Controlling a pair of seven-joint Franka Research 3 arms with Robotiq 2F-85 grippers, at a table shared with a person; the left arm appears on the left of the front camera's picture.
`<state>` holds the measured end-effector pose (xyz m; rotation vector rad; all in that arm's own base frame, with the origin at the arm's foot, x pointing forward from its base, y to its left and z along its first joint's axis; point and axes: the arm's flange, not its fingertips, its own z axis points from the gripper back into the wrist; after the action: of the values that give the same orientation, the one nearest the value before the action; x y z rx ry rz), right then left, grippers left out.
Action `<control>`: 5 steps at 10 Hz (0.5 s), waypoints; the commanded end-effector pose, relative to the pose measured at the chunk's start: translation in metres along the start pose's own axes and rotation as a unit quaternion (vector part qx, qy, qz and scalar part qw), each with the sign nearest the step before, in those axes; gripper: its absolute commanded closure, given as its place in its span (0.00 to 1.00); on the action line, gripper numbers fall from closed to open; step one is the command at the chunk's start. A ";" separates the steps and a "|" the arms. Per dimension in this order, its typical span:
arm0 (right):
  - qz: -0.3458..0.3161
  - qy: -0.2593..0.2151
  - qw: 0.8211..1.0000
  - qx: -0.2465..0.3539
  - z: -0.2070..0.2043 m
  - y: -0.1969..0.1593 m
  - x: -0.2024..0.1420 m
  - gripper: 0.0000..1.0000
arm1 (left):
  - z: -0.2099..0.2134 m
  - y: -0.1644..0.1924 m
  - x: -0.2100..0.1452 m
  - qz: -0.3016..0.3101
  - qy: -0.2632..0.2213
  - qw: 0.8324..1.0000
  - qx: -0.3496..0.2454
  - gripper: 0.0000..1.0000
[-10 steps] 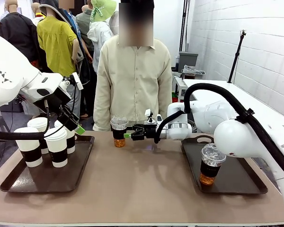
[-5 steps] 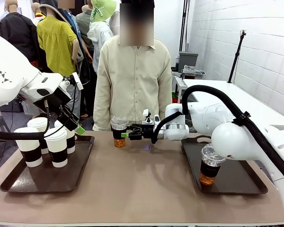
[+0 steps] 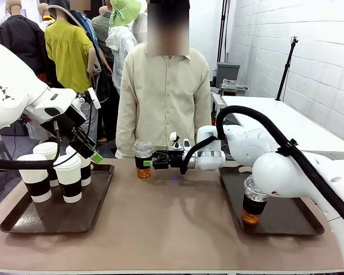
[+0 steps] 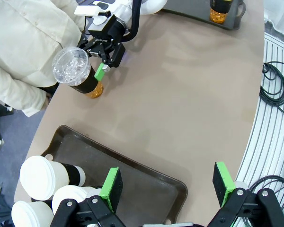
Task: Distribute the coffee onto the tray.
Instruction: Pick up another iced Americano from the middle of the table and place it on the right Handle tray.
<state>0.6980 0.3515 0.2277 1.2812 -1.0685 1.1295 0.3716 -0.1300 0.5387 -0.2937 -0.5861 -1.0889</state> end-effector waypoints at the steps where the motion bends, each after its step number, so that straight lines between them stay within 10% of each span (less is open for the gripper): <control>1: -0.012 0.013 1.000 0.008 -0.007 -0.009 0.003 0.00 | 0.001 0.002 -0.001 0.000 -0.004 1.000 -0.007 0.00; 5: -0.018 0.007 1.000 0.004 -0.010 -0.008 0.003 0.26 | 0.001 0.002 -0.001 0.000 -0.004 1.000 -0.007 0.00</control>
<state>0.7003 0.3567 0.2290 1.2773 -1.0524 1.1186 0.3716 -0.1300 0.5387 -0.2937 -0.5861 -1.0889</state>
